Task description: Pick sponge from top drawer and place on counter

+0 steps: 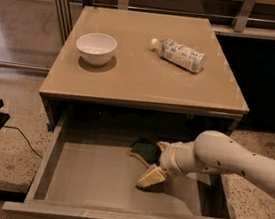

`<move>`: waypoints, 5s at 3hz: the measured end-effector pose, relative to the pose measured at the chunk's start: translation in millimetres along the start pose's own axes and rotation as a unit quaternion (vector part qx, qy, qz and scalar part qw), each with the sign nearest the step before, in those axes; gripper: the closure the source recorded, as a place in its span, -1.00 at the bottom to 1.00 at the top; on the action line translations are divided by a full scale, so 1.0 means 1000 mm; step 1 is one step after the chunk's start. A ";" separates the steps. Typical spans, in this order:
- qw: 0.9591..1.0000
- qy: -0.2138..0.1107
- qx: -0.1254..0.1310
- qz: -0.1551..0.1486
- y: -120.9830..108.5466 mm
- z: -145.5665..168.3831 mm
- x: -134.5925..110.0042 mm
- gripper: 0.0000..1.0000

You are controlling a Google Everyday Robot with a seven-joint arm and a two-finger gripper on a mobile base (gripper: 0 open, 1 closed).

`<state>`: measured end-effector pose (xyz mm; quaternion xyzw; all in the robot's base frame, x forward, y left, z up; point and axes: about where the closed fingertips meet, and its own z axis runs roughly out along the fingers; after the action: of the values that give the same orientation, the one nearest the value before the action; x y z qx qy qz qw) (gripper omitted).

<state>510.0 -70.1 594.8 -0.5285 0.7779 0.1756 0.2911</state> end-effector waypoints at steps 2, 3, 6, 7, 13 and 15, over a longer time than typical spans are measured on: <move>1.000 0.000 0.000 0.000 0.000 0.000 0.000 0.21; 1.000 0.000 0.000 0.000 0.000 0.000 0.000 0.68; 1.000 0.012 -0.022 -0.017 0.009 -0.056 -0.016 1.00; 0.999 -0.004 -0.015 -0.032 0.008 -0.110 -0.041 1.00; 0.993 -0.032 0.088 -0.077 -0.133 -0.242 -0.199 1.00; 0.994 -0.032 0.101 -0.006 -0.186 -0.226 -0.191 1.00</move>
Offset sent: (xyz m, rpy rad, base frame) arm 0.0000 0.0000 0.0000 0.0000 0.0000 0.0000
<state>673.9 -134.2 896.8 -0.4955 0.7785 0.1110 0.3690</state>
